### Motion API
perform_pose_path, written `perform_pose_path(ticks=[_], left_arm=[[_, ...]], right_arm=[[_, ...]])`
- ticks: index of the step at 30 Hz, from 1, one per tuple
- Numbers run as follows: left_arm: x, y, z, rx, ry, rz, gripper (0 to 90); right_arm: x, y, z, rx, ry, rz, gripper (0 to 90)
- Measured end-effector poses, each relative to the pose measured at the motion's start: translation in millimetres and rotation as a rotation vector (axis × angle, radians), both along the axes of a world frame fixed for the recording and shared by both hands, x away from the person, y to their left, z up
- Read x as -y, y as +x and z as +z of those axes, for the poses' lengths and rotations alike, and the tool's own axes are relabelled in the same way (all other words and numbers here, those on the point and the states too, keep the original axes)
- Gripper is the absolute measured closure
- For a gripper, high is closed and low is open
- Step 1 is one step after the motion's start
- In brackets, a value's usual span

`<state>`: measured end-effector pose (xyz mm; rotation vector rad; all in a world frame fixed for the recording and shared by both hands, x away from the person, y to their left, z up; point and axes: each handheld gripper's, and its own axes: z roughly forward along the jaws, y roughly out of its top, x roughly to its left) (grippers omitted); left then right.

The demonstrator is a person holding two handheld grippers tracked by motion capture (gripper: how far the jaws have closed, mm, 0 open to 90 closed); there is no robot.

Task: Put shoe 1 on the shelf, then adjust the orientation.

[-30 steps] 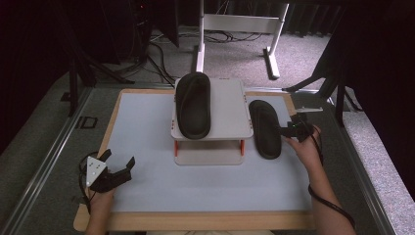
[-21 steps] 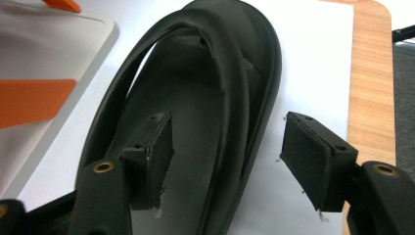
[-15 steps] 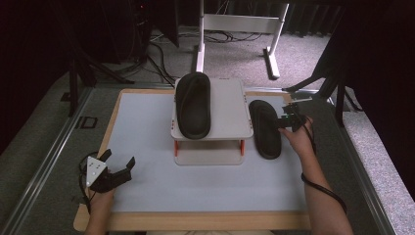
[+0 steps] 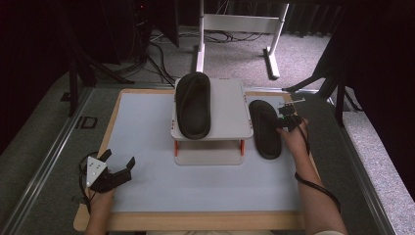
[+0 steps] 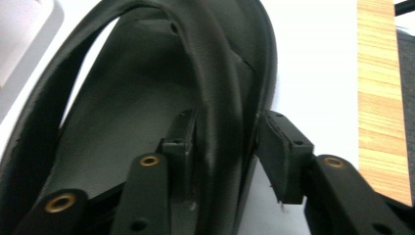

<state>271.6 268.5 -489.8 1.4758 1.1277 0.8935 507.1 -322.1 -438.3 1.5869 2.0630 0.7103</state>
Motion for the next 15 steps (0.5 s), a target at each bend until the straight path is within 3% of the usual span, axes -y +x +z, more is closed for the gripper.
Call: perform_pose_path(ticks=[13, 15], left_arm=[[0.1, -0.2, 0.0, 0.001, -0.001, 0.003, 7.9], [-0.2, -0.3, 0.0, 0.001, -0.001, 0.001, 7.9]], right_arm=[[-2.6, 3.9, 0.3, -0.012, -0.023, -0.051, 71.3], [-3.0, 3.1, 1.7, -0.008, -0.056, -0.084, 80.6]])
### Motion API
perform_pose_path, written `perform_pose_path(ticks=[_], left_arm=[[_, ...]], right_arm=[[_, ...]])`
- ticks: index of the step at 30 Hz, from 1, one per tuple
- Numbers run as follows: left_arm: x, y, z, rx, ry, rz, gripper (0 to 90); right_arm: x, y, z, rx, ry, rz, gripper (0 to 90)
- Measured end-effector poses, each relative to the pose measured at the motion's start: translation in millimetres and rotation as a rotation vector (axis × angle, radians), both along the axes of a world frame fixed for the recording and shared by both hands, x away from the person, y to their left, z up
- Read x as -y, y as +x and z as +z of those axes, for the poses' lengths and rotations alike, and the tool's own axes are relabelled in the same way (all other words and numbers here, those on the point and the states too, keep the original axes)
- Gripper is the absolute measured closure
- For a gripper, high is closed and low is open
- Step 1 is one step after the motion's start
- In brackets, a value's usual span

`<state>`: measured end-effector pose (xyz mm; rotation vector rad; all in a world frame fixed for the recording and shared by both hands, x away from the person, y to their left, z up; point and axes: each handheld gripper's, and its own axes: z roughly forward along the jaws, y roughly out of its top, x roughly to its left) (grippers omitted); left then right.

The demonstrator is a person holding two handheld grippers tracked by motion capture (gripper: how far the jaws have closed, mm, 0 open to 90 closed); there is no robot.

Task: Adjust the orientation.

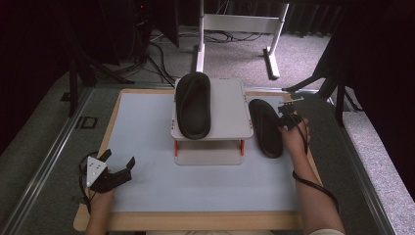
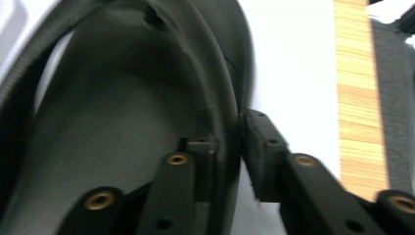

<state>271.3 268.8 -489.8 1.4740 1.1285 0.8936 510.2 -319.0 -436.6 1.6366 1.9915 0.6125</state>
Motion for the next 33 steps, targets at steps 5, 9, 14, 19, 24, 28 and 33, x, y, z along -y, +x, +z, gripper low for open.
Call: perform_pose_path(ticks=[5, 9, 14, 19, 24, 28, 33], left_arm=[[-0.1, 0.2, 0.0, -0.001, -0.001, 0.000, 7.9], [-0.2, 0.1, 0.0, 0.000, -0.002, 0.000, 7.9], [-0.3, 0.0, 0.0, 0.000, -0.002, 0.000, 7.9], [-0.3, 0.0, 0.0, 0.000, -0.003, 0.000, 7.9], [-0.3, 0.0, -0.1, 0.002, -0.006, 0.002, 7.9], [-0.3, 0.1, 0.0, 0.000, -0.007, 0.003, 7.9], [-0.4, 0.2, -0.1, 0.000, -0.012, 0.005, 7.9]], right_arm=[[1.9, -1.5, 0.3, 0.000, 0.023, -0.017, 81.2], [0.6, -2.8, 2.6, -0.003, 0.028, -0.015, 81.3], [0.9, -6.8, 11.1, 0.003, 0.039, -0.021, 81.7], [3.3, -12.8, 24.8, 0.022, 0.039, -0.019, 81.8], [4.7, -18.0, 40.6, 0.039, 0.044, -0.015, 81.8], [4.1, -21.3, 52.7, 0.040, 0.043, -0.012, 81.9], [2.2, -25.1, 69.6, 0.052, 0.036, -0.011, 82.0]])
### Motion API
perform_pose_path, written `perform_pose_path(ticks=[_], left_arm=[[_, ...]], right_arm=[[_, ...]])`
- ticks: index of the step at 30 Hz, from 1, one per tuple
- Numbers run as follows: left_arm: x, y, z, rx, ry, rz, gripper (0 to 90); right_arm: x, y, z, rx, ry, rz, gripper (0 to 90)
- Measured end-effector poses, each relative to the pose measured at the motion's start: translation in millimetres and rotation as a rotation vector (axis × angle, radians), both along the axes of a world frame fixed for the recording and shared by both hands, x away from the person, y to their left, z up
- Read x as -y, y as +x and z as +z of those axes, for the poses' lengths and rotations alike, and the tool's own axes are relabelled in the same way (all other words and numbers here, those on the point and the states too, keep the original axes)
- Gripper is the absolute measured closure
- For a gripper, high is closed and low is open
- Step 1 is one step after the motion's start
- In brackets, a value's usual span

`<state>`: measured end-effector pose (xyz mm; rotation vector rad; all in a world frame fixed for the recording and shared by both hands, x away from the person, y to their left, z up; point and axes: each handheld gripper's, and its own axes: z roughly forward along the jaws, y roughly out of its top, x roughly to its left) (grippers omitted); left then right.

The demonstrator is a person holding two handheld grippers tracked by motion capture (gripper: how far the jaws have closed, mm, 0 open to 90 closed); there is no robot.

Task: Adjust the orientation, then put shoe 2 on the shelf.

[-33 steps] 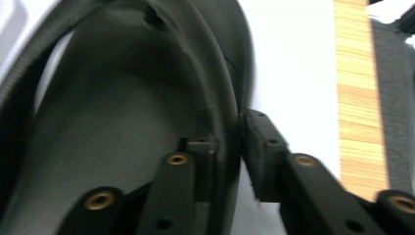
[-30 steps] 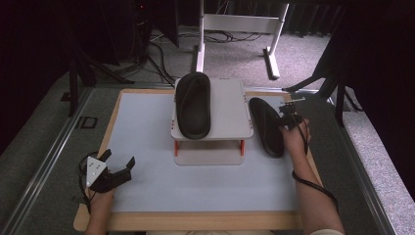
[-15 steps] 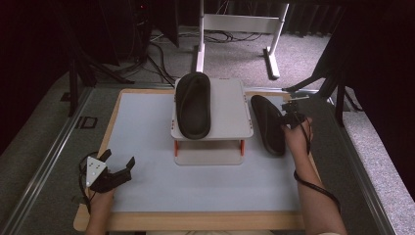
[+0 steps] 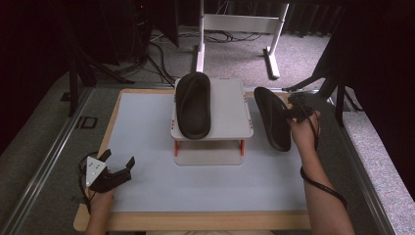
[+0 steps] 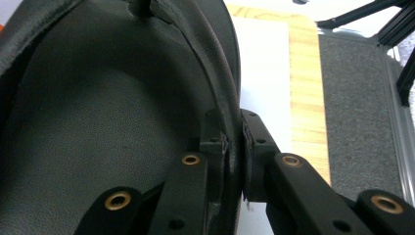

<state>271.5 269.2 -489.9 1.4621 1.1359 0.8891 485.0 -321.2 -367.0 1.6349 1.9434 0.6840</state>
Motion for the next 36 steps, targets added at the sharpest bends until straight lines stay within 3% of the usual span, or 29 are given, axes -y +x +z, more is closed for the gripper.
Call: perform_pose_path(ticks=[13, 17, 24, 27, 36], left_arm=[[-0.1, 0.0, 0.0, 0.000, -0.003, 0.001, 7.9], [-0.1, 0.2, 0.0, -0.002, -0.002, 0.002, 7.9], [-0.3, 0.3, 0.0, -0.003, -0.003, 0.002, 8.0], [-0.6, 0.1, 0.0, -0.003, -0.005, 0.001, 7.9], [-0.8, 0.1, 0.0, -0.003, -0.007, -0.003, 7.9]], right_arm=[[-16.4, -7.8, 59.7, 0.074, -0.001, 0.027, 82.1], [-31.6, -10.2, 80.8, 0.095, -0.005, 0.057, 82.1], [-52.5, -12.2, 94.5, 0.102, 0.003, 0.098, 82.0], [-69.8, -14.7, 101.5, 0.104, 0.008, 0.131, 82.1], [-96.3, -13.6, 104.2, 0.081, 0.017, 0.169, 82.0]])
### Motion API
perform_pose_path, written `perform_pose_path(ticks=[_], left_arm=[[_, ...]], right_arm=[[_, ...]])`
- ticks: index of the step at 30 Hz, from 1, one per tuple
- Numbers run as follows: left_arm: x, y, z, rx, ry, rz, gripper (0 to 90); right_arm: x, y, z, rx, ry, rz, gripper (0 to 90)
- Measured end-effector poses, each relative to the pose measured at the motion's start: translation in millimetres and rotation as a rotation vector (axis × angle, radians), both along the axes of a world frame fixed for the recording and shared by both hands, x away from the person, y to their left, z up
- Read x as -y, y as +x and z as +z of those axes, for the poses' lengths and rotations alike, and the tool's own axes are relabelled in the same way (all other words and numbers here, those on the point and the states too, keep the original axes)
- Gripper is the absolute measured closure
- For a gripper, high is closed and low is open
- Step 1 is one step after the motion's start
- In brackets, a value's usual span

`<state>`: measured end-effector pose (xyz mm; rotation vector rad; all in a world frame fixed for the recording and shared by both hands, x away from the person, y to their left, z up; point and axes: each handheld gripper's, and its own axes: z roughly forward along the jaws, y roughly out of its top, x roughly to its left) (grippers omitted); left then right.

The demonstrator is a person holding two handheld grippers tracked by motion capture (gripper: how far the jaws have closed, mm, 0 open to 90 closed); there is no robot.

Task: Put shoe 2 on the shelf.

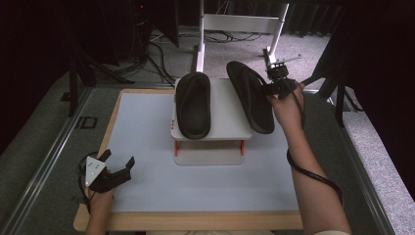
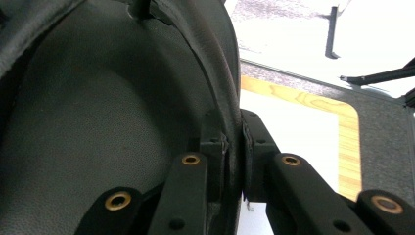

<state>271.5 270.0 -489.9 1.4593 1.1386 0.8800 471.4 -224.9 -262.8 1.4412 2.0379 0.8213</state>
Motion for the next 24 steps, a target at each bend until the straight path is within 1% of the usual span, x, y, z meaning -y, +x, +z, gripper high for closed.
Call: perform_pose_path(ticks=[2, 3, 5, 7, 11, 17, 18, 23, 24], left_arm=[[0.0, 0.0, 0.0, 0.000, 0.000, 0.000, 7.9], [0.0, -0.1, 0.0, 0.000, 0.000, -0.001, 7.9], [-0.1, -0.2, 0.0, 0.002, -0.001, -0.002, 7.9], [-0.1, -0.3, -0.1, 0.003, -0.002, -0.003, 7.9], [0.1, -0.3, -0.1, 0.004, -0.004, -0.005, 7.9], [-0.1, -0.2, -0.1, 0.003, -0.002, -0.008, 8.0], [0.0, -0.2, -0.1, 0.003, 0.000, -0.008, 7.9], [0.2, 0.0, 0.0, 0.002, 0.001, -0.009, 8.0], [0.3, 0.1, 0.0, 0.002, 0.003, -0.009, 8.0]], right_arm=[[-3.2, 0.0, 0.1, -0.001, 0.001, 0.004, 82.0], [-10.7, -0.2, 0.3, -0.004, -0.007, 0.013, 82.0], [-16.1, 0.0, -0.2, -0.009, -0.013, 0.014, 82.0], [-21.3, 1.5, -1.7, -0.021, -0.013, 0.018, 82.0], [-31.7, 2.9, -5.1, -0.034, -0.027, 0.025, 81.8], [-39.7, 3.7, -9.1, -0.047, -0.028, 0.044, 81.5], [-42.3, 3.7, -10.4, -0.045, -0.036, 0.042, 81.4], [-43.6, 3.9, -10.2, -0.048, -0.041, 0.041, 81.1], [-43.8, 3.8, -9.9, -0.049, -0.035, 0.048, 80.1]])
